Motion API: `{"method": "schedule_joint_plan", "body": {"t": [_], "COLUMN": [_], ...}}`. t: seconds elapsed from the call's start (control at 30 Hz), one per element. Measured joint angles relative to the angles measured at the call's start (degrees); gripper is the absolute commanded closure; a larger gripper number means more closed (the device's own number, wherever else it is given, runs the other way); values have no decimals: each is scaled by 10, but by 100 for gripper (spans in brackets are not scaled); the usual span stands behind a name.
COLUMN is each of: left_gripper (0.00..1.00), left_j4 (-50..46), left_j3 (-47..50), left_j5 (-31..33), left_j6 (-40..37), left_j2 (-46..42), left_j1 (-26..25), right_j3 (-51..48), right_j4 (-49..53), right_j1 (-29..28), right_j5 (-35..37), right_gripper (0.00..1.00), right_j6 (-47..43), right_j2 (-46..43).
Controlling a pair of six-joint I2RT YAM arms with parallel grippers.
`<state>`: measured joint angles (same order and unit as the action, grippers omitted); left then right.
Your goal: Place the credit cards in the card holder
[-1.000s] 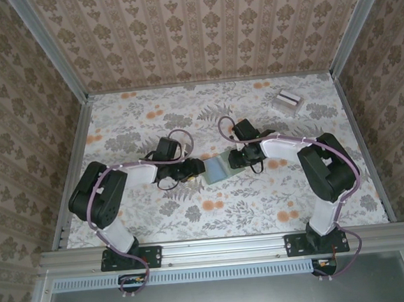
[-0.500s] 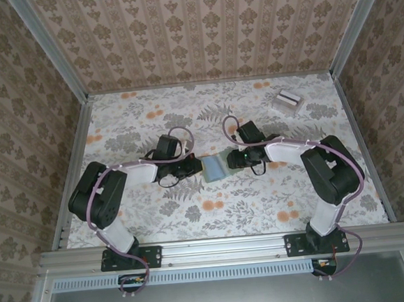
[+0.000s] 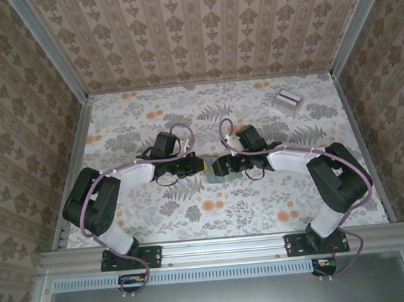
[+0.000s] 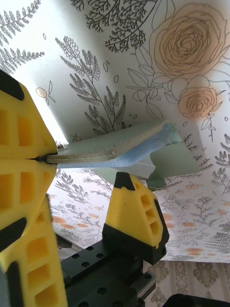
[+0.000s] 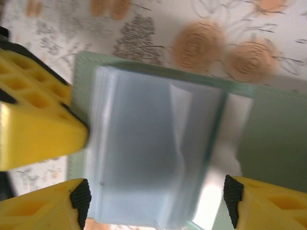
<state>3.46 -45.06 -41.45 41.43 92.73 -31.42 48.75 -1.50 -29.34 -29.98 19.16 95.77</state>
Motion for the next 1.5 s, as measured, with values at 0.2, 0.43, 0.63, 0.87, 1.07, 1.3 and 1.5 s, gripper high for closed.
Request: {"method": "schedule_joint_plan", "body": {"t": [0.2, 0.43, 0.63, 0.87, 1.07, 1.3, 1.5], "left_gripper": [100, 100, 100, 88, 71, 63, 88], "left_j4": [14, 36, 43, 43, 40, 41, 34], "left_j3": [0, 4, 8, 8, 8, 8, 8], "left_j5": [-11, -14, -16, -19, -17, -14, -5], "left_j6": [6, 17, 23, 23, 15, 10, 4], "left_j2": [0, 2, 2, 7, 12, 21, 30], "left_j1": [0, 0, 3, 4, 4, 7, 7], "right_j3": [0, 0, 0, -1, -5, -6, -9], "right_j4": [-26, -22, -16, -22, -33, -49, -61], "right_j1": [0, 0, 0, 2, 4, 4, 5], "right_j5": [-39, -46, -45, -49, -61, -77, -82], "right_gripper": [23, 29, 37, 49, 52, 56, 56], "right_j6": [17, 18, 17, 22, 27, 36, 40], "right_j2": [30, 37, 42, 45, 49, 56, 60]}}
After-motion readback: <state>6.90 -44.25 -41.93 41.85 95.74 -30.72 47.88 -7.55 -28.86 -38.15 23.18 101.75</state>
